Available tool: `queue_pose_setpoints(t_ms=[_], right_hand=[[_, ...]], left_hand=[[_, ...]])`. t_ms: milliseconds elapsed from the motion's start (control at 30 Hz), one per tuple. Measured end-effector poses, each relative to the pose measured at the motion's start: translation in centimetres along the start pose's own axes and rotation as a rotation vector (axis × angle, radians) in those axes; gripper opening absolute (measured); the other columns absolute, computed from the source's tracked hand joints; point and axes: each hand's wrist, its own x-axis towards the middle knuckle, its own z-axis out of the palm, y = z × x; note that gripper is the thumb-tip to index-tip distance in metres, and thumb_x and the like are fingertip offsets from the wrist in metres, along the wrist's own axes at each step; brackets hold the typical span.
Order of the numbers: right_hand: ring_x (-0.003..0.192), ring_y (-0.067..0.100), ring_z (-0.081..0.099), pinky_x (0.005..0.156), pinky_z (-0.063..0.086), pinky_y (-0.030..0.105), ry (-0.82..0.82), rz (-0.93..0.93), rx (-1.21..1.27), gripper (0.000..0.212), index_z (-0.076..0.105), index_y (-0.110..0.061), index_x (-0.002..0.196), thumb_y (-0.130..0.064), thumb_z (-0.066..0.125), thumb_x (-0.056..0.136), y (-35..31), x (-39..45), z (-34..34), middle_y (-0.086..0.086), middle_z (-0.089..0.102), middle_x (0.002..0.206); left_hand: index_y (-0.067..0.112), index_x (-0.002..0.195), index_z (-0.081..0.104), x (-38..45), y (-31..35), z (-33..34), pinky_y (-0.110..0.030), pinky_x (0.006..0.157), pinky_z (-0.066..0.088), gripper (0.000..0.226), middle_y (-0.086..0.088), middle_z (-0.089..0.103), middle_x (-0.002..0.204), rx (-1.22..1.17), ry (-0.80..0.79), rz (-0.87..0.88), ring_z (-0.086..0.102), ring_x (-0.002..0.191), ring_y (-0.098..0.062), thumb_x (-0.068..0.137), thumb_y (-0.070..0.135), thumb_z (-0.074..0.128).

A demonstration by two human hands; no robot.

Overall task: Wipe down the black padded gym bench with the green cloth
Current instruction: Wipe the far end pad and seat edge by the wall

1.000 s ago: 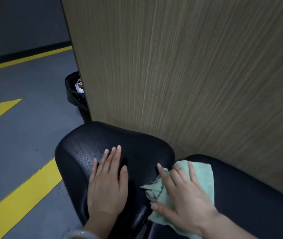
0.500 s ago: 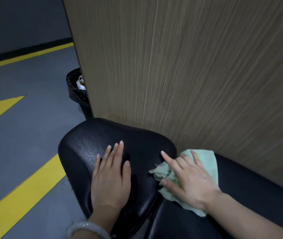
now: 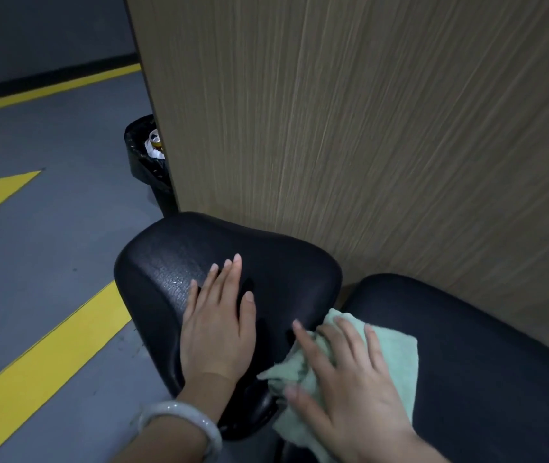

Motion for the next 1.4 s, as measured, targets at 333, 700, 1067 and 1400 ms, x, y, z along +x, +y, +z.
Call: queue_pose_setpoints(t_ms=[333,700,1067,1400], right_hand=[[0.147,0.019,-0.003,0.117,-0.009,0.049,-0.086,0.335,-0.027,0.083,-0.021,-0.032,0.147,-0.072,-0.023,0.074,2.3,6.7,-1.7,-0.002,0.023,0.153],[0.13,0.04,0.044,0.103,0.027,0.056,0.008,0.213,-0.004,0.083,0.057,-0.009,0.133,-0.068,0.014,0.093,-5.1,-1.1,1.4,0.022,0.054,0.135],[0.147,0.018,-0.015,0.117,-0.013,0.045,-0.13,0.284,-0.036,0.088,-0.022,-0.031,0.148,-0.078,-0.017,0.074,2.1,6.7,-1.6,0.005,0.005,0.162],[0.146,0.035,0.013,0.114,0.009,0.054,-0.048,0.352,-0.047,0.082,0.013,-0.017,0.152,-0.068,-0.006,0.09,-2.8,2.6,0.4,0.02,0.024,0.155]], left_hand=[[0.024,0.151,0.023,0.0,0.1,-0.1,-0.033,0.12,0.003,0.063,0.005,0.033,0.153,-0.004,0.008,-0.009,0.012,0.142,-0.003,0.093,0.045,0.008],[0.026,0.151,0.018,0.0,-0.1,-0.2,-0.033,0.119,0.001,0.063,0.006,0.03,0.154,-0.002,-0.013,-0.011,0.012,0.144,-0.006,0.092,0.046,0.006],[0.027,0.151,0.018,0.0,0.0,-0.3,-0.033,0.119,0.003,0.062,0.005,0.031,0.154,-0.047,-0.004,-0.008,0.013,0.144,-0.006,0.093,0.046,0.008],[0.025,0.151,0.019,0.0,0.1,-0.3,-0.032,0.119,0.003,0.063,0.006,0.031,0.153,-0.041,0.006,0.007,0.012,0.142,-0.003,0.093,0.045,0.009]])
